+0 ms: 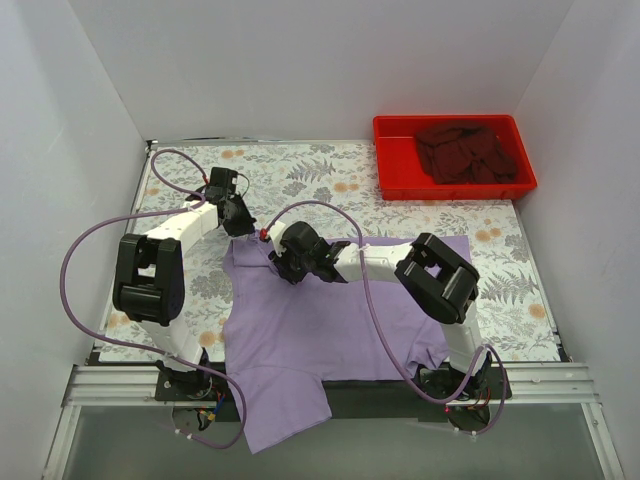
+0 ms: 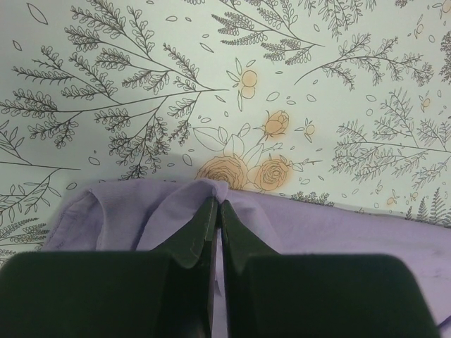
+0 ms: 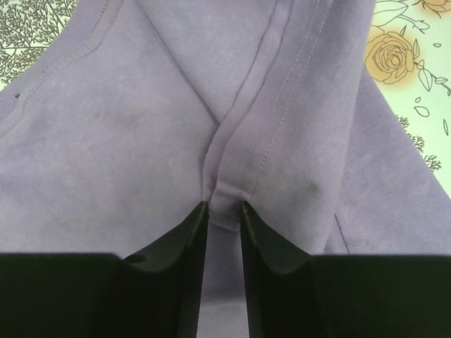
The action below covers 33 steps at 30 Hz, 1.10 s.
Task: Fold and stack the t-shirts
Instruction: Fold the tshirt
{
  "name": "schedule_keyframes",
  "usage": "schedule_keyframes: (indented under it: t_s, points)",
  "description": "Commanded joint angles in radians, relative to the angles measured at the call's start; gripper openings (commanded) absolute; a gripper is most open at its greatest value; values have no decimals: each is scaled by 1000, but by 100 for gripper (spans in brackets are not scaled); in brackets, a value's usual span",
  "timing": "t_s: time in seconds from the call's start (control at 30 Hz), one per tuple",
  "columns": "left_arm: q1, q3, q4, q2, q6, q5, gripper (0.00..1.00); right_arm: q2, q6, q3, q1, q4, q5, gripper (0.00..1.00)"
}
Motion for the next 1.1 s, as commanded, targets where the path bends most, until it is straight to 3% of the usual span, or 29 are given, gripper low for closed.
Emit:
schedule_keyframes:
  t_s: [0.0,0.23,0.3,0.63,1.07]
  points:
    - [4,0,8,-26,13,0,0,6,-12,22,6,28,20,30]
    - [4,-11,7,-48,18,-17,0,-43,-10,3,6,27,24,12]
    - [4,-13,5,-54,21,-21,0,-61,-7,-3,6,24,52,1]
    - [4,-45,-122,-232,-28,-83,0,-214,-13,-29,6,-71,36,1]
    - [-7,-385,-242,-617,-186,80,0,-334,-70,-178,6,-154,-100,1]
